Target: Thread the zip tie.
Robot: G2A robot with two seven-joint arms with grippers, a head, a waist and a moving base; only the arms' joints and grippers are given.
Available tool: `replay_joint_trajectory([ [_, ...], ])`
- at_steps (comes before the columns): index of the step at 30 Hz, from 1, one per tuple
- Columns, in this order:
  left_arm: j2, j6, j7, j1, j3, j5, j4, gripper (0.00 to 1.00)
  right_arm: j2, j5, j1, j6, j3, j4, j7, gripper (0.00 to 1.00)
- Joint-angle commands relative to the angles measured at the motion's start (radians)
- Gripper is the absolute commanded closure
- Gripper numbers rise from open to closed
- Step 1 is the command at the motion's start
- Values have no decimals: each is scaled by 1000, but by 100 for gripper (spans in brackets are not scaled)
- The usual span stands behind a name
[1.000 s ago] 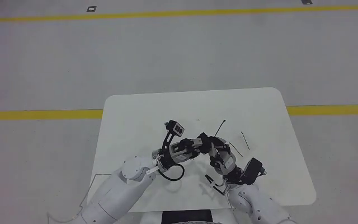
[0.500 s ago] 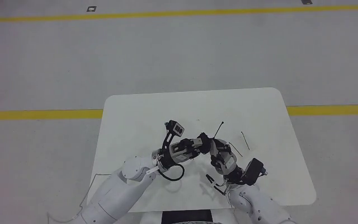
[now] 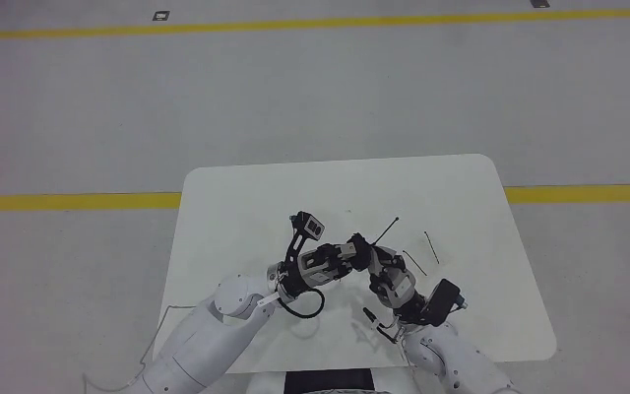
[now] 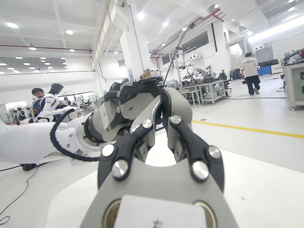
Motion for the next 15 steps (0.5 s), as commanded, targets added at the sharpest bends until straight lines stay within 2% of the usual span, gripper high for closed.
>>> replay_joint_trajectory([
  [1, 0, 0, 0, 0, 0, 0, 0, 100, -1, -1, -1, 0, 1, 4, 3, 100],
  [15, 0, 0, 0, 0, 0, 0, 0, 100, -8, -12, -8, 17, 15, 58, 66, 100],
])
